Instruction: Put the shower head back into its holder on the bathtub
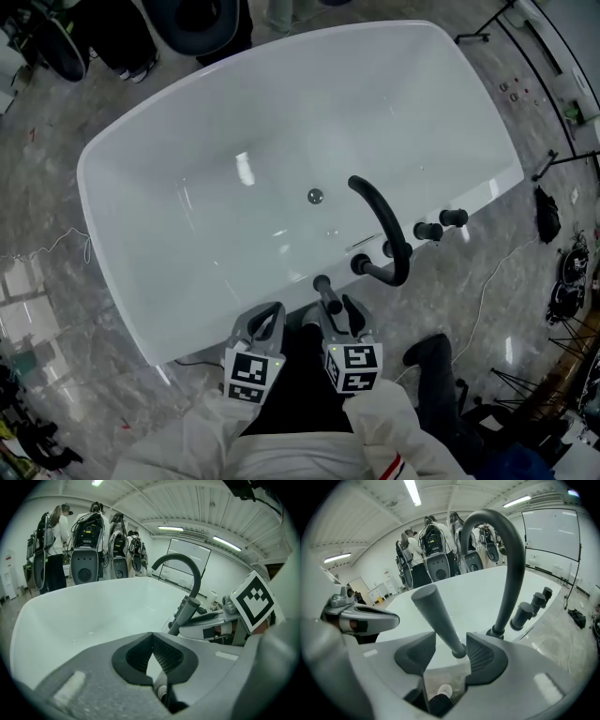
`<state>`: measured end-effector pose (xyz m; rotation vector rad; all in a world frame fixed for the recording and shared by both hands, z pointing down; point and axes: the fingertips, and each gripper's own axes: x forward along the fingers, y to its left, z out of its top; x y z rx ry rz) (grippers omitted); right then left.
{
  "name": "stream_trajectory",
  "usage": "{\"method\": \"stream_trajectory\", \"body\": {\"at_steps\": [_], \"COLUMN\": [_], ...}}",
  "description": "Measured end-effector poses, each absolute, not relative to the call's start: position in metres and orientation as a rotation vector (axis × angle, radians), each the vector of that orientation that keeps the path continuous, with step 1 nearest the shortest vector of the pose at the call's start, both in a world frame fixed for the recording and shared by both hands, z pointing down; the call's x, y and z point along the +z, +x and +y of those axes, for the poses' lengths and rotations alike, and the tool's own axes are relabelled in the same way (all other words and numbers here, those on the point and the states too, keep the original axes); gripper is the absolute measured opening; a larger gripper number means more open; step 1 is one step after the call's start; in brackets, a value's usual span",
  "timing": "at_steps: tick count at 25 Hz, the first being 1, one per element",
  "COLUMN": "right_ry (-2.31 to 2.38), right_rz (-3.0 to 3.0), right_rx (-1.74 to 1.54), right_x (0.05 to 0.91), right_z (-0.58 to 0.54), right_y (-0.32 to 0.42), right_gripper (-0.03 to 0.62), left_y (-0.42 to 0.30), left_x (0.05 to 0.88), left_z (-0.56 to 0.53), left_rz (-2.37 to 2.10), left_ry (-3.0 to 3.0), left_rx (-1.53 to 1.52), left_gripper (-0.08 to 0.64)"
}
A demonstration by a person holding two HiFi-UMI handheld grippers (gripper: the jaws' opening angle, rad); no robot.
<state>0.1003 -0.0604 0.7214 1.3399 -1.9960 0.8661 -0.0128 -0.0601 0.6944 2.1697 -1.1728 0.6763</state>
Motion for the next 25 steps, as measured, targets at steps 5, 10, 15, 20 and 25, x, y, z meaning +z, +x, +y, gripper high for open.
{"method": "stream_trajectory", "body": {"at_steps": [5, 10, 15, 20, 25], "right_ry": [1.325, 1.354, 1.377, 1.390, 1.392], "right_rz": [-2.012, -2.036, -2.067, -2.100, -2.133], "right_rx": [0.837, 0.800, 0.766, 0.744, 0.696], "right_x": [0.686, 0.648, 0.611, 0.583, 0.563], "right_z": [-0.047, -0.044, -0.053, -0.061, -0.063], "right_y": [0.097, 0.103, 0.108, 0.109, 0.119], "right_gripper": [0.195, 0.169, 0.137, 0.117, 0.074], "left_y": [-0.026, -0.027, -0.018, -0.005, 0.012], "left_x": [0.663, 0.628, 0.587, 0.560, 0.542], "left_z": [-0.047, -0.053, -0.069, -0.072, -0.075], "left_rz": [-1.183, -1.185, -1.196, -1.178, -1.191], "left_ry": [2.164, 2.203, 2.259, 2.312, 2.352], "left_rx": [0.682, 0.686, 0.670, 0.672, 0.657], "left_gripper": [0.000, 0.000, 0.000, 0.000, 0.000]}}
